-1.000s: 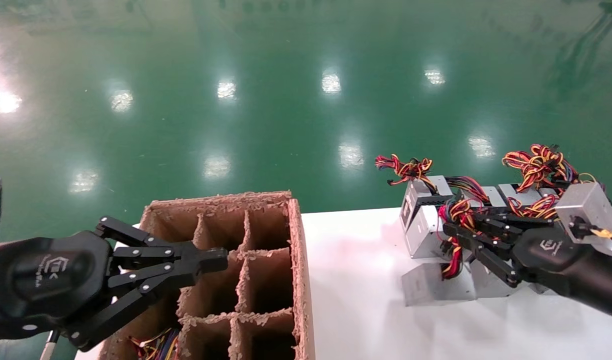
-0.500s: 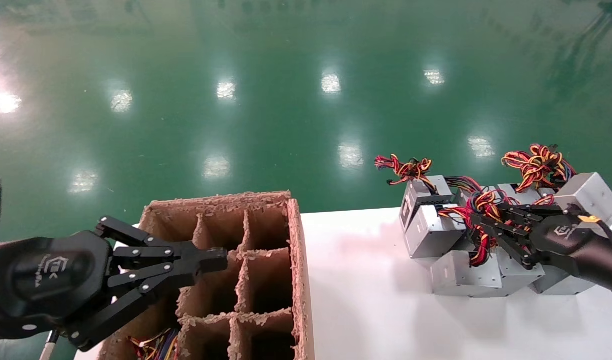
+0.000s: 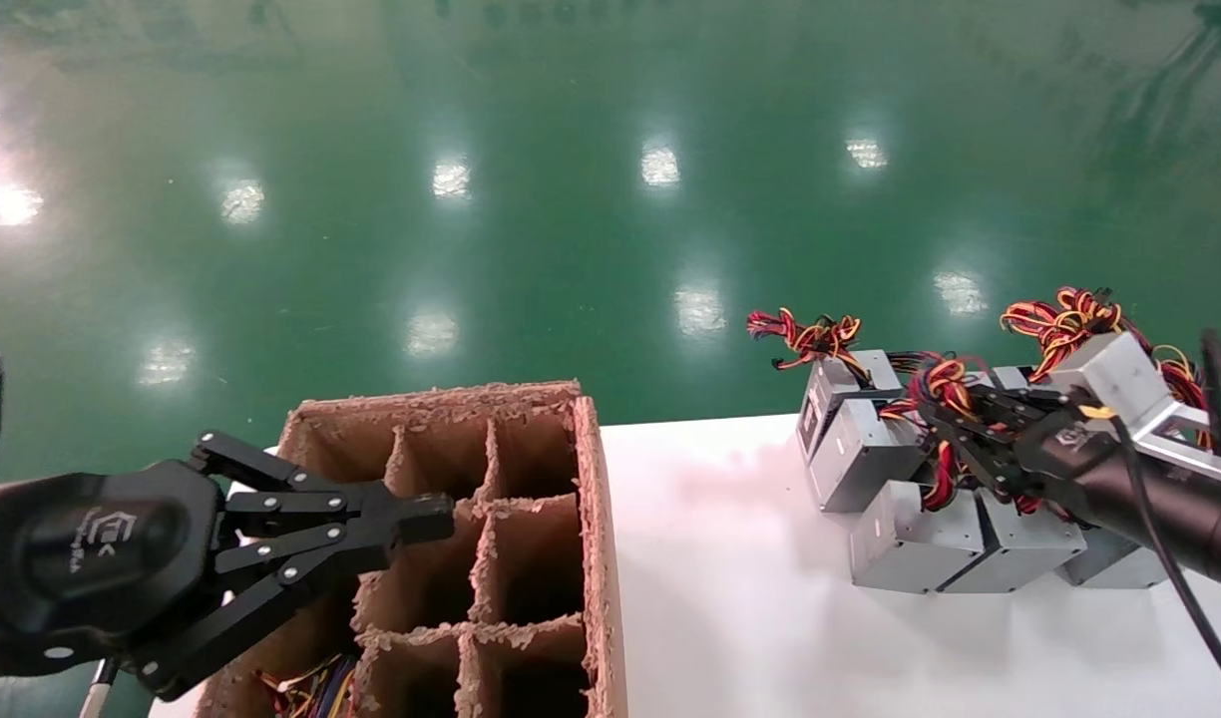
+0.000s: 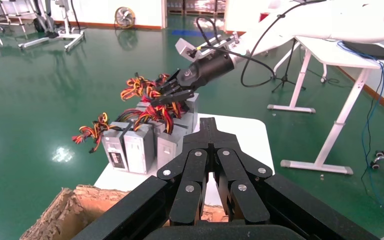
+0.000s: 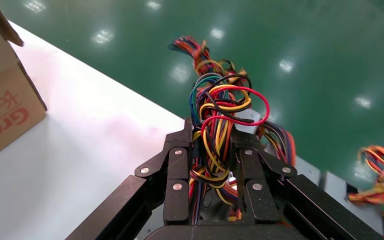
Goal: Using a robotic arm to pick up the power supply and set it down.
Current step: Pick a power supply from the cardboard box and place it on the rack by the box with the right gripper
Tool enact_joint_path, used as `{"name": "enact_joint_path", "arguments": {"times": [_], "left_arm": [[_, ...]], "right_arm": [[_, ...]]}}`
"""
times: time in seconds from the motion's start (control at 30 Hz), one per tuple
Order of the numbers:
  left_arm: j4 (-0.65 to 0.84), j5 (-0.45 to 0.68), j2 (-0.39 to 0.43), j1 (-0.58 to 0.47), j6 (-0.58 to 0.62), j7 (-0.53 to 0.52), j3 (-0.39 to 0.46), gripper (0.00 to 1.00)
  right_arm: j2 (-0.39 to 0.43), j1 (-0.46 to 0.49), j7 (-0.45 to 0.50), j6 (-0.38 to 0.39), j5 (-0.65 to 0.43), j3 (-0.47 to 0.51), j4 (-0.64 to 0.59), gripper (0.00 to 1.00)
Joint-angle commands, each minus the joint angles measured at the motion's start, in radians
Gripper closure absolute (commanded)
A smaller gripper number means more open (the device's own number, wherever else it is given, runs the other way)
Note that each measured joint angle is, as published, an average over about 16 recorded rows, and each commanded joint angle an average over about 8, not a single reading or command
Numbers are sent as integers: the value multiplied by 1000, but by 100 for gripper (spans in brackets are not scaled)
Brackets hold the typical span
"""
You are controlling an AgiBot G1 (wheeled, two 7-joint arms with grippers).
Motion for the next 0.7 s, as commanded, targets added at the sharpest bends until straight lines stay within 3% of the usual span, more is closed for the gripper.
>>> {"name": "enact_joint_path", "arguments": {"times": [0.03,0.1,0.13,0.37,0.4,0.7], "left_arm": [[0,0,0,0,0,0,0,100],[0,0,0,0,0,0,0,100],[0,0,0,0,0,0,0,100],[0,0,0,0,0,0,0,100],[0,0,0,0,0,0,0,100],[0,0,0,0,0,0,0,100]], "right_arm": [[-14,15,4,6,-15,-9,-3,100],[-26,32,6,-4,-26,-18,-16,100],[-31,39,8,-8,-31,-22,-22,94],[-43,63,26,-22,-45,-37,-61,6],[-41,63,28,-21,-44,-36,-63,0],[-25,40,33,-7,-9,-12,-53,0]]}}
